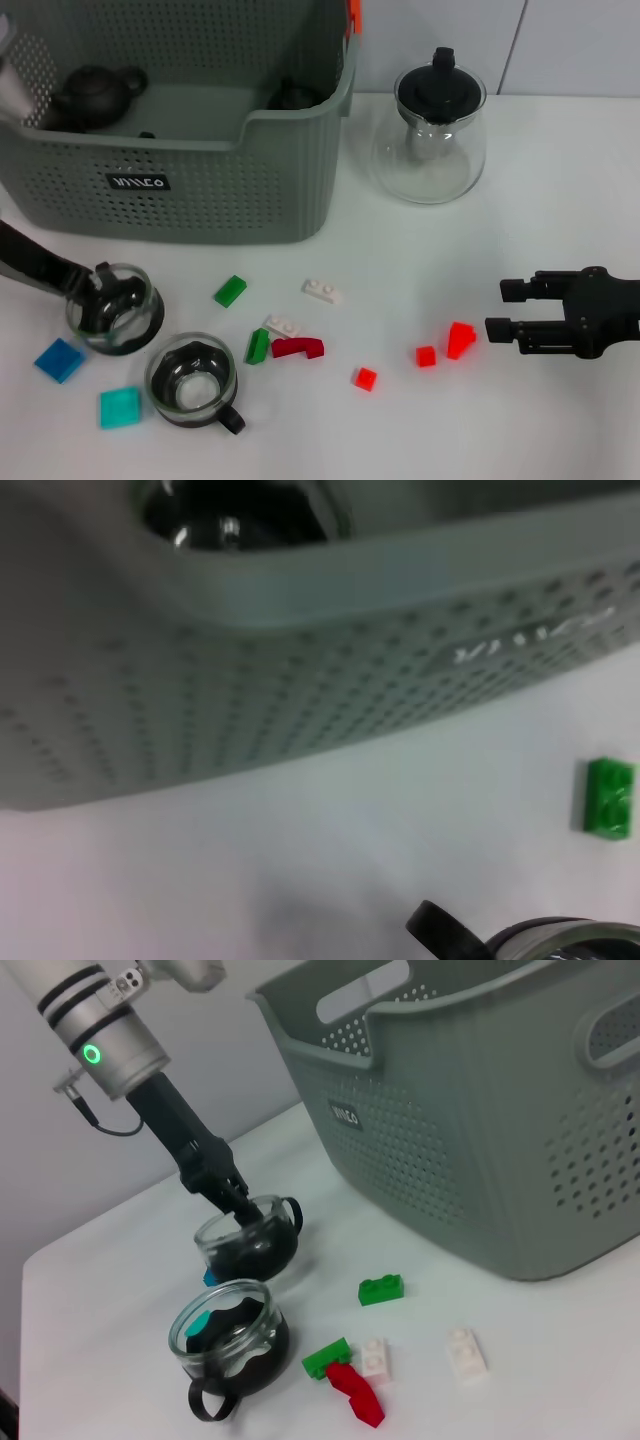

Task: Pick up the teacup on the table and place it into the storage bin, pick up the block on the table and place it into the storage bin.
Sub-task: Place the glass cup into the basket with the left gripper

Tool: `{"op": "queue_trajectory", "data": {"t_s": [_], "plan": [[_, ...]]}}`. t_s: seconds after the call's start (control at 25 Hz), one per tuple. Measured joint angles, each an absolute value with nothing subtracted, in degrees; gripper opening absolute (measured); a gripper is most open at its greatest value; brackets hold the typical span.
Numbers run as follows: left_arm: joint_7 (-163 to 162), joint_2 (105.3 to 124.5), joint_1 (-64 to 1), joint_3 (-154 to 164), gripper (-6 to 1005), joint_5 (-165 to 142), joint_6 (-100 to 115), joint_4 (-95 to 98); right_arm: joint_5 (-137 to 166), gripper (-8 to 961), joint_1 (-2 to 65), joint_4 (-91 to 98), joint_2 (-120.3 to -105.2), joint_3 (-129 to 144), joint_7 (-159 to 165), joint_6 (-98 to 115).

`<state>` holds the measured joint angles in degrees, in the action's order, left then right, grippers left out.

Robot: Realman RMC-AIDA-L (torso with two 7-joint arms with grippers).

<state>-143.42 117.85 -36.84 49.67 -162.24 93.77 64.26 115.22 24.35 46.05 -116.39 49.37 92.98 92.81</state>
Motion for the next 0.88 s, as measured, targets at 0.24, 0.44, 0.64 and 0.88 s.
{"op": "queue_trajectory", "data": {"t_s": [0.24,0.44,0.64,0.88], "plan": [[-127.3,113.53,-37.1,33.2,59,-148.5,102.6,56.7,115.2,737,24.4,46.1,-116.36,49.0,93.0,92.8],[-115.6,109.61,-37.5,20.1,70,-134.4,111.3,45.9,115.2,737,24.7,46.1,-116.37,49.0,93.0,92.8],[-115.6,109.51,-37.2,12.2,81,-119.6,111.7,45.6,115.2,737,24.8,46.1,-116.36,48.9,93.0,92.8],[-121.9,108.79,-38.6,15.3,94,-113.5,96.2,48.4,115.2,738,24.5,46.0,-116.05,48.9,92.9,92.9]]}}
